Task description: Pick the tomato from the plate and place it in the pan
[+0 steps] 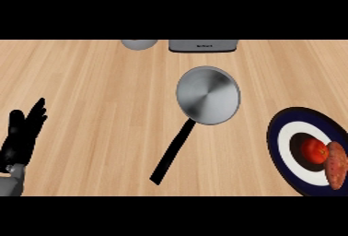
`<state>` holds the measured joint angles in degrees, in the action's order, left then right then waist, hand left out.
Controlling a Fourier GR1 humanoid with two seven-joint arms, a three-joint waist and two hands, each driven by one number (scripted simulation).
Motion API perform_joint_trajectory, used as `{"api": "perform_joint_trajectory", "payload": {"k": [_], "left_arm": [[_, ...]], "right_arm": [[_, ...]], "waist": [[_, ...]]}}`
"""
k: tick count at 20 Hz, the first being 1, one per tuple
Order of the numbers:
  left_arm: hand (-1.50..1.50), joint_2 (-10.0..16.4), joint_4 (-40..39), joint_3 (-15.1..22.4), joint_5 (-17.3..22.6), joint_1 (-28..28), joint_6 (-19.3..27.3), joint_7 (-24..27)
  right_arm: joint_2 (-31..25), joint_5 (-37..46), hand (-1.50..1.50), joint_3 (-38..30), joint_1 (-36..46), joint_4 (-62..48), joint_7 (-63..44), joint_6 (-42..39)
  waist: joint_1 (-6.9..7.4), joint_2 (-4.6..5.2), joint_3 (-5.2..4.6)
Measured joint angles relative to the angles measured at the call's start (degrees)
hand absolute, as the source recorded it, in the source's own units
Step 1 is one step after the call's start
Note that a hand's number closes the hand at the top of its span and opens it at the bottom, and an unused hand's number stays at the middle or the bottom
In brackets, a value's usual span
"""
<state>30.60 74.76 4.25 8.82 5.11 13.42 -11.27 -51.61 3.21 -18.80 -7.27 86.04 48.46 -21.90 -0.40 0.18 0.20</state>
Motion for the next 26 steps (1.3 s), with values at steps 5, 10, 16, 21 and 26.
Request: {"api": "perform_joint_trajectory", "payload": {"k": [5,10,16,21,26], "left_arm": [[0.00,-0.5,0.8,0.2,-1.0,0.4,0.1,-1.3],[0.00,-1.0,-0.9,-0.9,-1.9,1.8,-0.8,-0.9],[0.00,-3.0,-1.7,-2.2,-3.9,2.3,-1.4,-1.0],[0.00,-3.7,-1.3,-3.9,-4.8,1.2,-3.1,-0.8],[0.00,-4.3,-1.0,-5.5,-6.0,1.5,-4.4,-1.4]], "right_arm": [[-0.1,12.6,-1.50,4.8,-2.2,0.0,3.7,8.0],[1.0,21.9,-1.50,8.8,-1.8,-2.5,5.6,11.9],[4.8,30.0,-1.50,10.4,-0.7,-5.4,6.4,14.5],[8.2,35.5,-1.50,10.1,0.2,-8.5,6.7,17.9],[11.2,40.2,-1.50,10.6,2.5,-11.8,6.8,20.5]], "waist": [[0.42,-0.09,-0.09],[0.49,-0.09,-0.14],[0.41,-0.16,-0.18],[0.44,-0.19,-0.18],[0.45,-0.18,-0.19]]}}
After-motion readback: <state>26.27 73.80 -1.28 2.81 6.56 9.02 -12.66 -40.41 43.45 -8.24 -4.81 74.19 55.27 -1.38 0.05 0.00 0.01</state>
